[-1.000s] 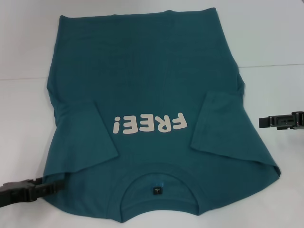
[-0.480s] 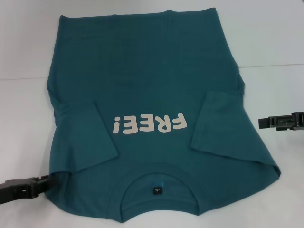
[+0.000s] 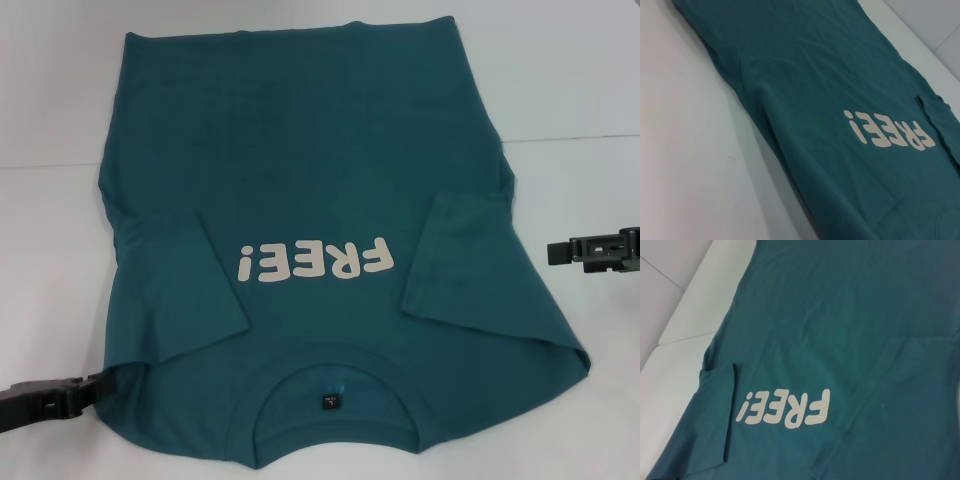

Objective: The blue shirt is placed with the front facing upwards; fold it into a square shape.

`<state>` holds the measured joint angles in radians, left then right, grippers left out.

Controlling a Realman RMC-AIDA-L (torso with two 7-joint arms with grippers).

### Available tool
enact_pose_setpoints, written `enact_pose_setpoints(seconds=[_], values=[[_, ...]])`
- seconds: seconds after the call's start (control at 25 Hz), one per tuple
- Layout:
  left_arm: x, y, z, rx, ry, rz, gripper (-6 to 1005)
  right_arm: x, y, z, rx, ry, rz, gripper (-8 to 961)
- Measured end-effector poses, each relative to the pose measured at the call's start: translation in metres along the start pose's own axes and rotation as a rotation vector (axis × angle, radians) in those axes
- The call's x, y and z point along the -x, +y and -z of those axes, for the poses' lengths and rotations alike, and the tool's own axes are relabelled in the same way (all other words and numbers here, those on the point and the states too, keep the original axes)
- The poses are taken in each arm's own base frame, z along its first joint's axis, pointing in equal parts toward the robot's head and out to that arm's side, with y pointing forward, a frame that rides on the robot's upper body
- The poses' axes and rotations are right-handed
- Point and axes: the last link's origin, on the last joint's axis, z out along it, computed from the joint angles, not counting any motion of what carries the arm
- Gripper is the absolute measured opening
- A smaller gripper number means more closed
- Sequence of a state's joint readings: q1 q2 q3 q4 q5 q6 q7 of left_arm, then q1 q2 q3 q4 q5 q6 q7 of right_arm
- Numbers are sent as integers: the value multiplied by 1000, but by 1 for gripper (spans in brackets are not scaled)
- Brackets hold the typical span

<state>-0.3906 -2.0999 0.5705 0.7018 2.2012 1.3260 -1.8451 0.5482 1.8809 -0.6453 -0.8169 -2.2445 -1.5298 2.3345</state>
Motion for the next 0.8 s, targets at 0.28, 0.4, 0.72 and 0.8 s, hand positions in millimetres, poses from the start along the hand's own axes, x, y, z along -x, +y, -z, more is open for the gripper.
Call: enact_pose_setpoints(seconds=[0.28,0.4,0.72,0.8], values=[[-1,3,1,24,1,11,47,8,7,12,16,70,-39,915],[-3,5,0,35,3,9,48,16,5,22,-20,105,-53,915],[-10,9,-1,52,5,2,49,15,-1,20,-157,251,-55,915],[-12,10,-1,56,6,-3,49,13,-1,17,-176,273,-54,915]])
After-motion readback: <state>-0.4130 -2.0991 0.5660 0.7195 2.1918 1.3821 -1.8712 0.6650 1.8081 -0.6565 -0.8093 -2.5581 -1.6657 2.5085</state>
